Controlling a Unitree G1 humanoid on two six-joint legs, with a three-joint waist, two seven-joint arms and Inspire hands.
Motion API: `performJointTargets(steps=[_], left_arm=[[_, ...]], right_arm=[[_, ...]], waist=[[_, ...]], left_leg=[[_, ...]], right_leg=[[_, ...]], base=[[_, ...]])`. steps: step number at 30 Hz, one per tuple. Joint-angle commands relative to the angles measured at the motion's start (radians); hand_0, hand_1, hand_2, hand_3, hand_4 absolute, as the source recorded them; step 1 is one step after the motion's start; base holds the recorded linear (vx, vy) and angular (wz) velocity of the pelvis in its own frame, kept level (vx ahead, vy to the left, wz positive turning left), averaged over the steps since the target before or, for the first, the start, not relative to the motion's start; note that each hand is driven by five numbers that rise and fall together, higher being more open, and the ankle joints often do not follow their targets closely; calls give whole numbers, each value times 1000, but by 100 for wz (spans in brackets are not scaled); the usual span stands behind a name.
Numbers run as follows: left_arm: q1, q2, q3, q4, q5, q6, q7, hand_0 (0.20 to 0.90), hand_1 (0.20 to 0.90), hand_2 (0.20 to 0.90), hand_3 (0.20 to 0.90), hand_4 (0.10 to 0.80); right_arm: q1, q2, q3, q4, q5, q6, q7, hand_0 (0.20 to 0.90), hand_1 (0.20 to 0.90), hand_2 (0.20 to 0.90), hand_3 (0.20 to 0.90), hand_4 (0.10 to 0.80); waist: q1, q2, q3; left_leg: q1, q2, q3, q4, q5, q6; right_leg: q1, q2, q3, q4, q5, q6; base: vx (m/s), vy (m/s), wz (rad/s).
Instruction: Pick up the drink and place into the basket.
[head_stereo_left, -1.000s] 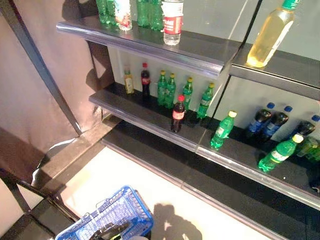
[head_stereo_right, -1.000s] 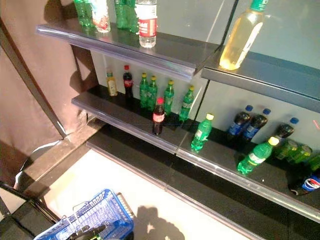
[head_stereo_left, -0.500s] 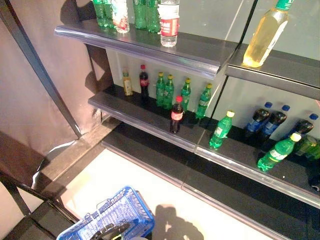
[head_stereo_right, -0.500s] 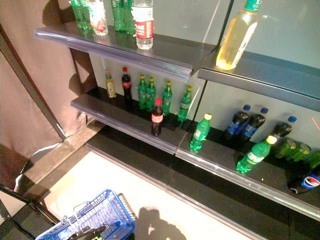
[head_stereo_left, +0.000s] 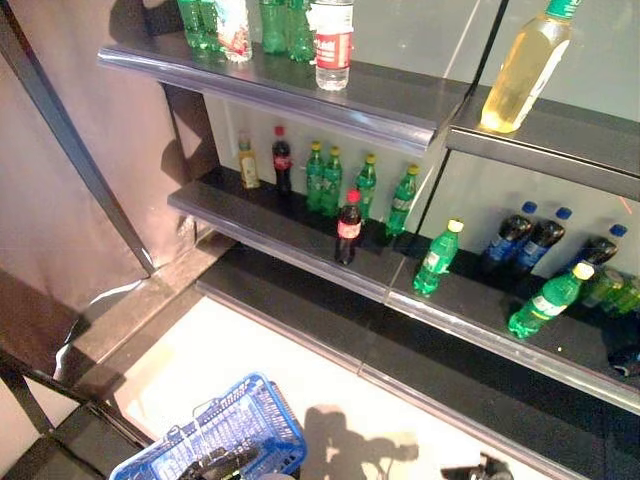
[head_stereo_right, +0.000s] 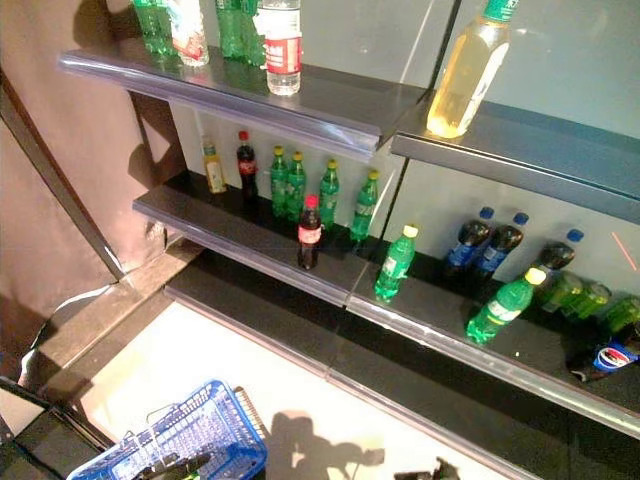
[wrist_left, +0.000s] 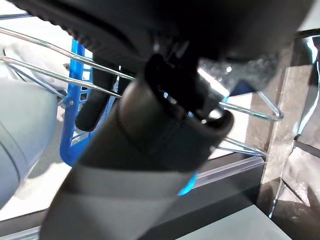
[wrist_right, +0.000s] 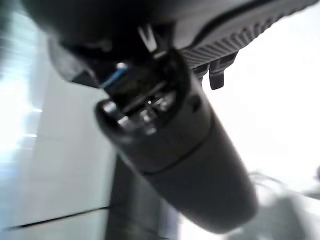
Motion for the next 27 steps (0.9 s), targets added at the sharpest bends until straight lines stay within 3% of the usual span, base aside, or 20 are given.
performJointTargets(steps=[1,2,4,14,20,27], left_arm=[[-41,-91,-37,-118,12,-2,-53,300,300,300,200,100],[-38,-93,-36,-123,10,-1,-50,300,300,300,200,100],[-9,-110,-21,-165,1,-3,-27,300,300,300,200,100],[71,-138,9,-231,-44,-19,-3,300,300,300,200,100],[84,-137,14,-207,-40,-24,-17,300,300,300,200,100],[93,-145,4,-184,-35,-44,-35,300,300,300,200,100]], right_arm=[[-17,-80,13,-277,-66,-155,-176,900,900,900,900,800],[-9,-79,18,-316,-67,-144,-188,900,900,900,900,800],[63,-59,20,-599,-129,-123,-238,900,900,900,900,800],[194,-112,-79,-1231,-215,-138,-201,900,900,900,900,800],[151,-153,-96,-1372,-124,-157,-185,900,900,900,900,800],[84,-194,-89,-1401,-34,-147,-201,900,900,900,900,800]], waist=[[4,46,1],[1,46,1],[-30,47,6],[-88,59,8],[-81,64,10],[-61,64,21]], left_leg=[[73,65,19,5,-98,-53],[73,65,21,5,-98,-52],[74,67,35,5,-100,-50],[75,72,72,5,-110,-47],[73,80,77,10,-108,-54],[67,86,76,44,-118,-60]], right_leg=[[-106,-22,32,48,93,-6],[-107,-22,34,48,93,-6],[-113,-23,50,47,97,-2],[-128,-19,89,33,102,9],[-142,-24,84,47,96,7],[-151,-33,65,63,92,0]], base=[[-38,0,-7],[-57,6,-7],[-46,7,-7],[-4,16,-16],[46,8,-15],[72,1,-2]])
